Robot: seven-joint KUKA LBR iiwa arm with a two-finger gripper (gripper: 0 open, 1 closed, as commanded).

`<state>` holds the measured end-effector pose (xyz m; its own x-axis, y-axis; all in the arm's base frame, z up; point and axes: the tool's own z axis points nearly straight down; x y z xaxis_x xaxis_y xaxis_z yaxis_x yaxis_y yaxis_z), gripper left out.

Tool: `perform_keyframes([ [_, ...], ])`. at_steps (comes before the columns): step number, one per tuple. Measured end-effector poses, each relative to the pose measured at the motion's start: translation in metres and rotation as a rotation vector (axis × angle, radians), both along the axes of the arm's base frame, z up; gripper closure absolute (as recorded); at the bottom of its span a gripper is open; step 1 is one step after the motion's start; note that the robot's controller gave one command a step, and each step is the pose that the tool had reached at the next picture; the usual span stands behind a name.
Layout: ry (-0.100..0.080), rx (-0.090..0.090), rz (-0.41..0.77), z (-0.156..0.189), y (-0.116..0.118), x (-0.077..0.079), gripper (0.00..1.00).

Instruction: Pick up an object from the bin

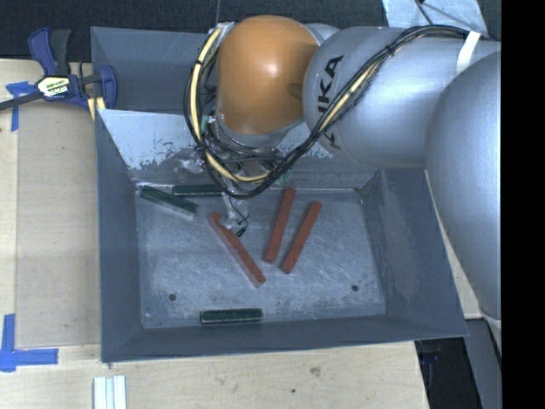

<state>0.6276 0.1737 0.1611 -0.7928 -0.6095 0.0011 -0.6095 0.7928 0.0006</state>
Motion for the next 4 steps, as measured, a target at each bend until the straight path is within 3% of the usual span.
perform_keyframes([
  [1,-0.003,-0.001,-0.022,0.003,-0.061,-0.010,0.00],
  [2,-0.003,-0.001,0.009,-0.013,-0.129,-0.006,0.00],
  [3,-0.002,0.001,0.449,-0.091,-0.173,-0.022,0.00],
  [4,-0.002,0.002,0.447,-0.090,-0.173,-0.021,1.00],
])
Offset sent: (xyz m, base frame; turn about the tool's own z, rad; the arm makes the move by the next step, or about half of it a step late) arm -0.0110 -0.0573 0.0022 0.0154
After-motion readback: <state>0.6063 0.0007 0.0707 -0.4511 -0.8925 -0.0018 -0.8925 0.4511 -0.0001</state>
